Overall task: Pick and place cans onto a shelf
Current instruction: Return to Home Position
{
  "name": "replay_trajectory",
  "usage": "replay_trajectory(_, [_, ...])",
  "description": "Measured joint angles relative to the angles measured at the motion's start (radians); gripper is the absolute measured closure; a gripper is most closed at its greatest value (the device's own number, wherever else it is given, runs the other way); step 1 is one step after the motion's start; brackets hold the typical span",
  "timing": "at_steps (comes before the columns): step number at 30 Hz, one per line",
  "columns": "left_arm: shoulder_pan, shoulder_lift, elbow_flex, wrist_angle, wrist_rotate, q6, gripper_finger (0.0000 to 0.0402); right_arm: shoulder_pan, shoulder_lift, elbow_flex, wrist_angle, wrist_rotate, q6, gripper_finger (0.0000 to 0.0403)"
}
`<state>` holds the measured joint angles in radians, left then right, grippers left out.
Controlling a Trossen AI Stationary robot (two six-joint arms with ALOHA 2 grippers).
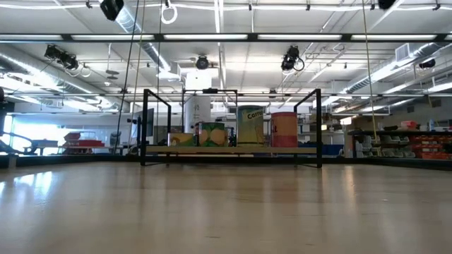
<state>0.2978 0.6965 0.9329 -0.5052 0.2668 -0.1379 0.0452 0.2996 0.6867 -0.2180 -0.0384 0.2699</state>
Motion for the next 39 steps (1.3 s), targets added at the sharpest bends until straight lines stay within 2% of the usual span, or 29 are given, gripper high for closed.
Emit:
replay_trajectory(2, [-0.011, -0.080, -0.081, 0.106, 0.007, 0.006, 0.0378, 0.000, 0.001, -0.068, 0.063, -0.012, 0.076, 0.0381])
replay_trajectory(5, [-0.011, -0.225, -0.221, 0.237, -0.010, -0.002, 0.0378, 0.011, 0.002, -0.196, 0.290, -0.034, 0.120, 0.0381])
replay_trajectory(10, [-0.012, -0.442, -0.382, 0.198, -0.054, 0.069, 0.0373, 0.037, -0.022, -0.354, 0.596, -0.163, 0.069, 0.0382])
replay_trajectory(13, [-0.011, -0.515, -0.440, 0.187, -0.067, 0.034, 0.0373, 0.040, -0.088, -0.395, 0.600, -0.183, 0.044, 0.0382])
replay_trajectory(19, [-0.011, -0.574, -0.498, 0.230, -0.033, 0.032, 0.0378, 0.040, -0.300, -0.420, 0.465, -0.175, -0.098, 0.0382])
replay_trajectory(22, [-0.011, -0.601, -0.528, 0.235, -0.034, 0.041, 0.0377, 0.036, -0.294, -0.399, 0.383, -0.166, -0.149, 0.0382])
replay_trajectory(27, [-0.016, -0.660, -0.640, 0.405, 0.019, 0.105, 0.0373, 0.033, -0.294, -0.437, 0.392, -0.106, -0.174, 0.0383])
replay_trajectory(33, [-0.016, -0.693, -0.814, 0.593, 0.019, 0.072, 0.0372, 0.031, -0.294, -0.585, 0.573, -0.131, -0.125, 0.0381])
replay_trajectory(36, [-0.016, -0.691, -0.879, 0.677, 0.014, 0.066, 0.0373, 0.031, -0.297, -0.683, 0.695, -0.099, -0.099, 0.0381])
replay_trajectory(39, [-0.016, -0.691, -0.925, 0.703, -0.034, 0.066, 0.0374, 0.030, -0.281, -0.680, 0.585, -0.018, -0.107, 0.0380])
